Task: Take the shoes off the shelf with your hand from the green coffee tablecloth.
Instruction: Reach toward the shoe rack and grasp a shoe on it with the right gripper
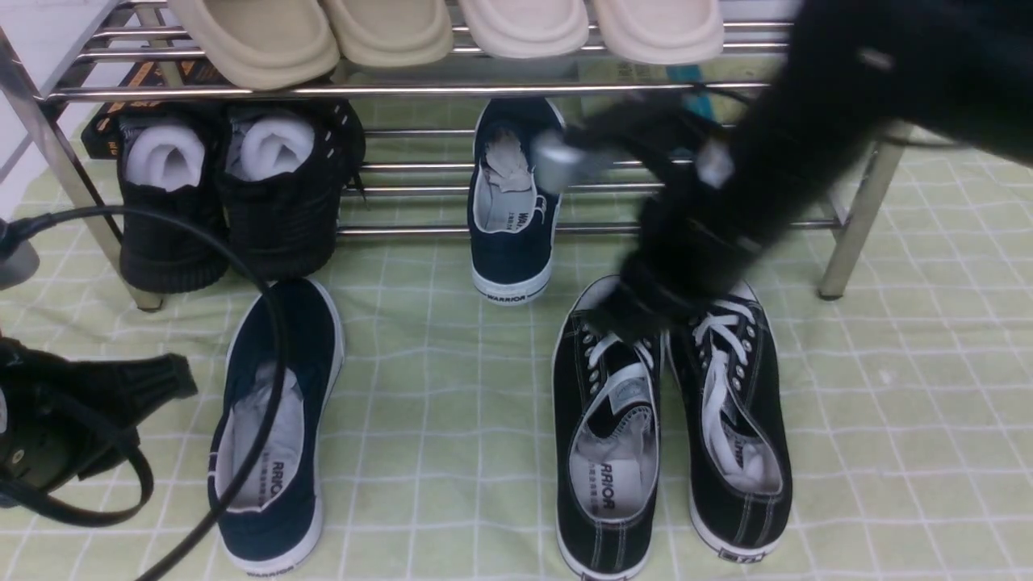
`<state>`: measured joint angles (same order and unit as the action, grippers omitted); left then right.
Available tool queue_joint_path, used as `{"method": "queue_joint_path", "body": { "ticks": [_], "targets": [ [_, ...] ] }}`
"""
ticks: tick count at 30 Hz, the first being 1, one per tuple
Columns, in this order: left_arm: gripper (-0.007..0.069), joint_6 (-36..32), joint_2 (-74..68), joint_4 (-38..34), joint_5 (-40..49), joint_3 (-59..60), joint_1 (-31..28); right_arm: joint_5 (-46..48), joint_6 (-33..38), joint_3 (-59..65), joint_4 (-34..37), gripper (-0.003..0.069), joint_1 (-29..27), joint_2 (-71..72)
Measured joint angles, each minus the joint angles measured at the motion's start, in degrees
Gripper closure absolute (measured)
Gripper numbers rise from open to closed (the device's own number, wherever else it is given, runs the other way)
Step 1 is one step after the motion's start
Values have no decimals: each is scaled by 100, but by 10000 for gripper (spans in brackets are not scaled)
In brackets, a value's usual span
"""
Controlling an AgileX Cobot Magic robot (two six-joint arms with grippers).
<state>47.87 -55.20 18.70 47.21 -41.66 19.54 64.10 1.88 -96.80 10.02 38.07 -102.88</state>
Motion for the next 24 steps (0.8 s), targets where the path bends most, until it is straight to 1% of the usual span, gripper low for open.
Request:
{"method": "queue_joint_path", "body": {
  "ticks": [2, 5, 8, 10, 12, 13, 14, 15, 16, 17, 21, 24],
  "targets": [
    [467, -47, 0, 0, 83, 0, 0, 27, -126, -616, 0, 673, 12, -450],
    [467, -288, 0, -7, 141, 0, 0, 22, -331, -1665, 0, 670, 12, -1085],
    [470, -556, 0, -106, 147, 0, 0, 23, -662, -2530, -74, 648, 12, -1687],
    [490, -727, 0, -171, 153, 0, 0, 22, -817, -2965, -193, 620, 12, -2036],
    [526, -863, 0, -215, 152, 0, 0, 22, -919, -3202, -301, 584, 18, -2251],
    [554, -965, 0, -233, 152, 0, 0, 13, -967, -3310, -369, 556, 18, -2381],
    [588, -1069, 0, -251, 152, 0, 0, -32, -996, -3453, -425, 513, 18, -2535],
    [593, -1093, 0, -258, 152, 0, 0, -43, -996, -3467, -431, 513, 18, -2535],
    [616, -1140, 0, -270, 152, 0, 0, -137, -1007, -3528, -450, 460, 18, -2666],
    [624, -1174, 0, -278, 152, 0, 0, -241, -1011, -3550, -450, 419, 18, -2744],
    [624, -1195, 0, -283, 152, 0, 0, -585, -1011, -3575, -606, 310, 23, -2956],
    [624, -1195, 0, -283, 191, 0, 0, -853, -1011, -3575, -786, 270, 28, -3096]
  ]
}}
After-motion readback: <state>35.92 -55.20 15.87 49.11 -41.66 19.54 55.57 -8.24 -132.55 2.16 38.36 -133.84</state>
